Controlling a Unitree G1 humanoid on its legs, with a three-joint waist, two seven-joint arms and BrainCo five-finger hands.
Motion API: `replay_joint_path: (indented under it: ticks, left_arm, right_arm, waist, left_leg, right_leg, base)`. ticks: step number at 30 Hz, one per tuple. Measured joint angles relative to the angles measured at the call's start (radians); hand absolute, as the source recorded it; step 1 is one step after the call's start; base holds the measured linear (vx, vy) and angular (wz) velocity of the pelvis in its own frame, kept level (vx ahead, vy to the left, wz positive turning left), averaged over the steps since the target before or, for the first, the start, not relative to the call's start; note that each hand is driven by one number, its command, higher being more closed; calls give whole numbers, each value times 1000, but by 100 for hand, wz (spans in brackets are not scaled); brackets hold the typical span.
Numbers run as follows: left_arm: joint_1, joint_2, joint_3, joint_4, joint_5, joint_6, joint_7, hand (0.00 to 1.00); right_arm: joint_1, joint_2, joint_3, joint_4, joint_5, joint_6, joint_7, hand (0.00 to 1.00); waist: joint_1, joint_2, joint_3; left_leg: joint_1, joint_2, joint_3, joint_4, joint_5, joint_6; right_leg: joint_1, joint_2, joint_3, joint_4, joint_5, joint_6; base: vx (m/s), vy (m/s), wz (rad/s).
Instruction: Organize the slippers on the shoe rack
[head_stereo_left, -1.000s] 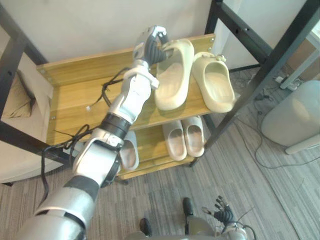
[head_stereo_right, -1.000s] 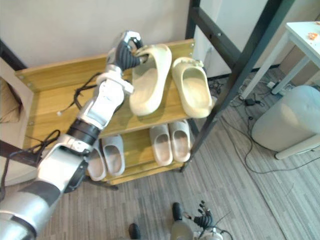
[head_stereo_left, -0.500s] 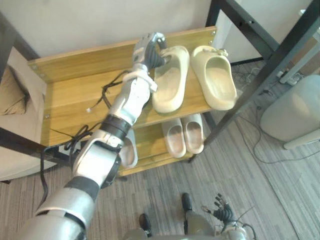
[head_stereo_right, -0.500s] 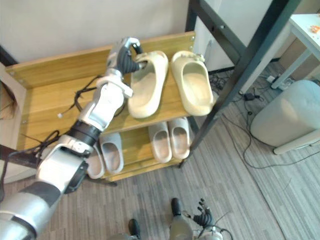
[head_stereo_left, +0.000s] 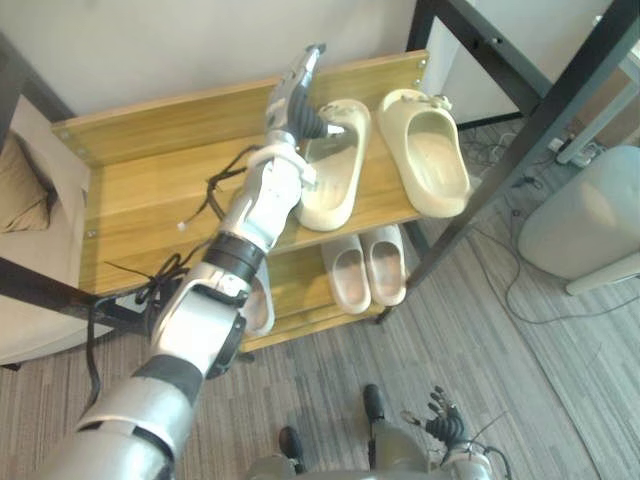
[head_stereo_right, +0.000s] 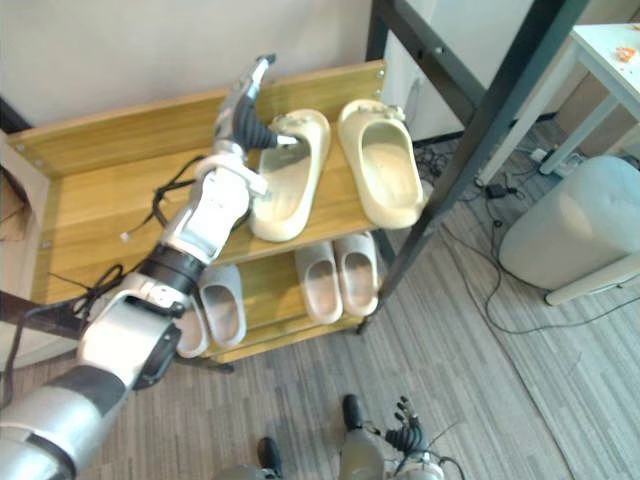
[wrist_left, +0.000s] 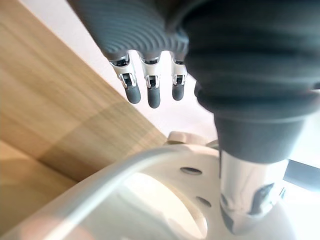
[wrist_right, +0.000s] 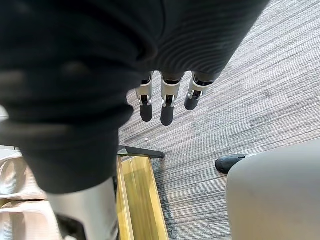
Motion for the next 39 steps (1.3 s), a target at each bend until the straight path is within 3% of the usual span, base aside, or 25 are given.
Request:
replay_joint_path:
  ticks: [10, 21, 26, 31, 39]
  left_arm:
    - [160, -26, 0, -233, -66, -10, 35, 0]
    - [446, -65, 39, -544, -296, -79, 39, 0]
    - [526, -105, 39, -583, -406, -83, 28, 0]
    - [589, -142, 34, -586, -446, -101, -12, 0]
    - [631, -184, -16, -558, -492, -101, -50, 0]
  right_arm:
    - [-1, 3, 9, 12, 0, 0, -2, 0]
    - [-3, 3, 43, 25, -3, 3, -2, 0]
    - [-8, 3, 43, 48, -3, 4, -1, 0]
    - [-12, 3, 43, 77, -4, 15, 2, 0]
    - [-18, 3, 44, 109, -5, 19, 3, 0]
  waist:
    - [11, 0, 0]
    - [35, 1, -2]
    - [43, -4, -12]
    - [60, -6, -40]
    - [64, -14, -71]
  left_leg:
    - [13, -3, -34, -1, 1, 1]
    - [29, -6, -65, -1, 4, 4]
    - [31, -8, -95, 0, 10, 3]
    - [29, -8, -108, -1, 14, 2]
    - [30, -9, -126, -3, 25, 1]
  right_leg:
    - [39, -6, -31, -20, 1, 1]
    - [77, -14, -66, -32, 1, 2]
    - [102, -17, -96, -43, 1, 2]
    - [109, -18, -113, -46, 1, 2]
    - [123, -20, -134, -47, 0, 1]
  base:
    - [-5, -12, 10]
    - [-15, -11, 8]
    - [-18, -14, 17]
    - [-14, -19, 9]
    - [-34, -12, 8]
